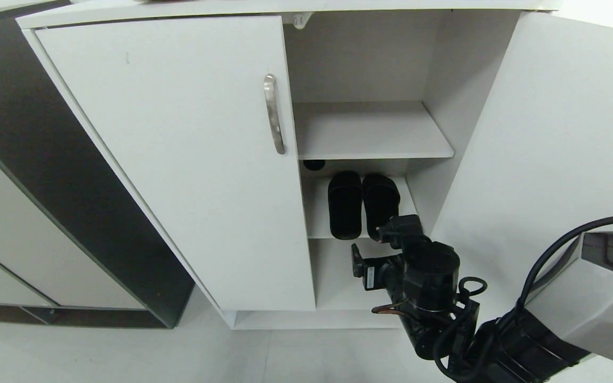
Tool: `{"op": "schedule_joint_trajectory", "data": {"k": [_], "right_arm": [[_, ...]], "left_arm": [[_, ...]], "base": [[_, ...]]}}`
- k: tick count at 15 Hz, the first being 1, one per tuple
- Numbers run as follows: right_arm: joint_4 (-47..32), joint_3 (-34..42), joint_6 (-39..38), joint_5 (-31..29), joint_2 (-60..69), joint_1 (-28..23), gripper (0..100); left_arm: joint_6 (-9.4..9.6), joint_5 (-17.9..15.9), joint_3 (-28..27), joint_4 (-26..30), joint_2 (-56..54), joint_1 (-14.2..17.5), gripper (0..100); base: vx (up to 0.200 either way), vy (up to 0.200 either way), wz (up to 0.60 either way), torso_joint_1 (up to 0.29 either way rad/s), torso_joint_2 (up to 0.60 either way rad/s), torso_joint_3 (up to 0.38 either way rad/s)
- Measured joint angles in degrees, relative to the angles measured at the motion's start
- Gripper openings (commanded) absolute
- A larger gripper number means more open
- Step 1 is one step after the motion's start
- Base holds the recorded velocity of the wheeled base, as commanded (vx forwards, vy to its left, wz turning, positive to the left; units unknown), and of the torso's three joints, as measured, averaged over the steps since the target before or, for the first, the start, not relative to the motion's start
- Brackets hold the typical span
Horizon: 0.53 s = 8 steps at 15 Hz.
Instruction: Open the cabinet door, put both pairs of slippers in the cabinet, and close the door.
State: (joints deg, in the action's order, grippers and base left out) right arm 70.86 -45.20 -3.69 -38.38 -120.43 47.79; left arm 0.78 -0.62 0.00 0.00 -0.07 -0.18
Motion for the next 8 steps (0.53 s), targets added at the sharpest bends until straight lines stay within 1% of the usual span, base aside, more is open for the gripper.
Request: {"op": "schedule_joint_trajectory", "data": {"k": [8], "right_arm": [[-0.04,1.16,0.15,-0.11,1.94,0.50,100]], "left_arm": [[0.00,0.02,0.00,0.00,0.00,0.00,0]], "base": [[0.000,0.000,0.00,0.003,0.00,0.198]]}}
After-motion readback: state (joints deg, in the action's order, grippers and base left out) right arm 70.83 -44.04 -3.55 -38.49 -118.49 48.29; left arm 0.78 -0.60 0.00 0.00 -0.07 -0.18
